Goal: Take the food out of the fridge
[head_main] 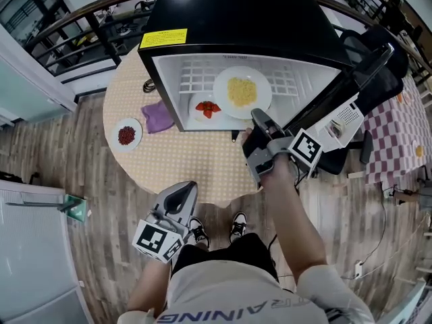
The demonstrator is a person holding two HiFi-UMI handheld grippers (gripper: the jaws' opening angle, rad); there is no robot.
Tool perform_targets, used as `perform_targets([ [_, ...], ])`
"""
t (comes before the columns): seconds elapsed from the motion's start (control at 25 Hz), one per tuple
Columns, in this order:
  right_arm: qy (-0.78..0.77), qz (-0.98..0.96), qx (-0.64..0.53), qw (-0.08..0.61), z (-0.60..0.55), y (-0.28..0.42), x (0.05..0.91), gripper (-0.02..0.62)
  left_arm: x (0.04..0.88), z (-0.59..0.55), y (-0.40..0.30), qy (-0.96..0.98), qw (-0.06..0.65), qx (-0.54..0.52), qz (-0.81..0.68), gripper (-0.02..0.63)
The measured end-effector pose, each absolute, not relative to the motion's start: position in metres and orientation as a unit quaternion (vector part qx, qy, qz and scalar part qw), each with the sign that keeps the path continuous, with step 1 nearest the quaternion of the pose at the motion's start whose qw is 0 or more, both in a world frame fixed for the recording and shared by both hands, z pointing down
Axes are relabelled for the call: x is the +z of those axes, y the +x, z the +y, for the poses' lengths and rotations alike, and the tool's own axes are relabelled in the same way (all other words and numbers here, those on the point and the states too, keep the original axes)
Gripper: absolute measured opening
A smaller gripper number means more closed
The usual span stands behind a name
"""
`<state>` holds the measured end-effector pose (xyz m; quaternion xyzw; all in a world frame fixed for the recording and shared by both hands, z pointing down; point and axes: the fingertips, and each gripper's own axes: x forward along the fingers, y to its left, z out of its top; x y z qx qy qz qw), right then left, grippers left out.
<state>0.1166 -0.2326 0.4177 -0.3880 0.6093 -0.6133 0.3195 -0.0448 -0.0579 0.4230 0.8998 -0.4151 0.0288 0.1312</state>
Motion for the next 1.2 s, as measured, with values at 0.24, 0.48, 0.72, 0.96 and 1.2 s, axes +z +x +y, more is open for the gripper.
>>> perform_targets([
  [0.24, -0.367, 0.630, -0.613, 0.304, -0.187, 0.118, 0.423, 0.032, 0.422, -0.057, -0.036, 0.904, 0.130, 0.026, -0.407, 0.006],
  [0.48, -0.355, 0.653, -0.619, 0.254, -0.140, 0.120, 0.463, 0.034, 0.429, -0.055, -0.038, 0.901, 0.138, 0.029, -0.410, 0.006],
  [0.72, -0.367, 0.636, -0.637, 0.232, -0.113, 0.131, 0.514, 0.034, 0.433, -0.053, -0.038, 0.901, 0.141, 0.035, -0.409, 0.006],
  [0.96, -0.376, 0.620, -0.656, 0.207, -0.098, 0.136, 0.559, 0.034, 0.435, -0.053, -0.038, 0.900, 0.143, 0.038, -0.409, 0.006],
  [1.2, -0.398, 0.583, -0.680, 0.199, -0.086, 0.148, 0.610, 0.033, 0.448, -0.047, -0.034, 0.903, 0.143, 0.060, -0.401, 0.006],
])
